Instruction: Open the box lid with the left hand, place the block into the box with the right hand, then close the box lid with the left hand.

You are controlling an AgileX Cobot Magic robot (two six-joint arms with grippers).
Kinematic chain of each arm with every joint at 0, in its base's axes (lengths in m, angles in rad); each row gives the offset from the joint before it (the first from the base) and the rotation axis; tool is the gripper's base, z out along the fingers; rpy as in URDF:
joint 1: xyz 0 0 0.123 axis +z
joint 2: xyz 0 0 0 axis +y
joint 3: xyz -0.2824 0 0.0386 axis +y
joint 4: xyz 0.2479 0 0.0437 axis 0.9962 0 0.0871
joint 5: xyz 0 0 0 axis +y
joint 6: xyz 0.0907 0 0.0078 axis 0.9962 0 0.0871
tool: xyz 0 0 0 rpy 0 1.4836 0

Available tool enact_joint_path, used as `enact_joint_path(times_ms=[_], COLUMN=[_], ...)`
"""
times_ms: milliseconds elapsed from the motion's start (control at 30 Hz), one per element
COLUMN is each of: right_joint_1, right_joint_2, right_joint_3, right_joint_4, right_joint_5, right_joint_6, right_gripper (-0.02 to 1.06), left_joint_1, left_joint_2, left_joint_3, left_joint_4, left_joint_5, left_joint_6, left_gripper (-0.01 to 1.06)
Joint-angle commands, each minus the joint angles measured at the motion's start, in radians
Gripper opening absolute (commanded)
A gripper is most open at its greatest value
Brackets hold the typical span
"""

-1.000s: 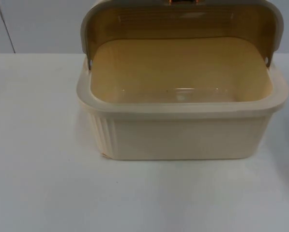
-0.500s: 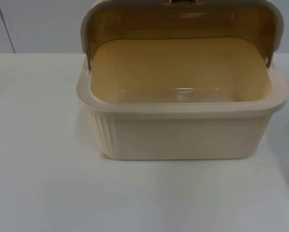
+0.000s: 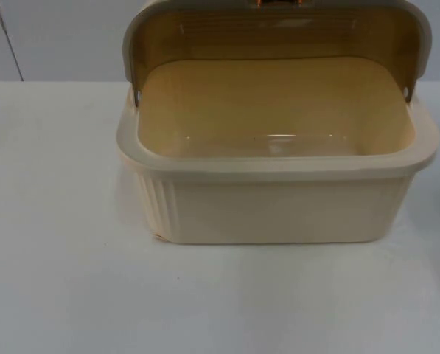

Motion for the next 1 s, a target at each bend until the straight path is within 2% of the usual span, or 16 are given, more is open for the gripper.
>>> enact_joint_path(times_ms=[0, 100, 367, 733, 967], right_joint_1=[-0.003, -0.003, -0.003, 0.005, 0.03], right_joint_2=[-0.003, -0.016, -0.126, -0.519, -0.672], right_joint_3=[-0.001, -0.001, -0.001, -0.001, -0.001], right_joint_4=[-0.002, -0.002, -0.002, -0.002, 0.003], right_joint_5=[-0.005, -0.001, -0.006, -0.036, -0.038], right_joint_6=[-0.005, -0.005, 0.016, 0.056, 0.058], right_gripper=[0.1, 0.0, 0.0, 0.0, 0.0], left_joint_1=[0.001, 0.001, 0.001, 0.001, 0.001], left_joint_2=[-0.003, -0.003, -0.003, -0.003, -0.003], left_joint_3=[-0.005, -0.005, -0.005, -0.005, -0.005], left_joint_4=[0.007, 0.007, 0.007, 0.003, -0.011], left_joint_5=[-0.013, -0.013, -0.013, -0.019, -0.036], left_joint_6=[-0.01, -0.01, -0.01, -0.01, -0.01], left_gripper=[1.04, 1.04, 1.04, 1.04, 1.04])
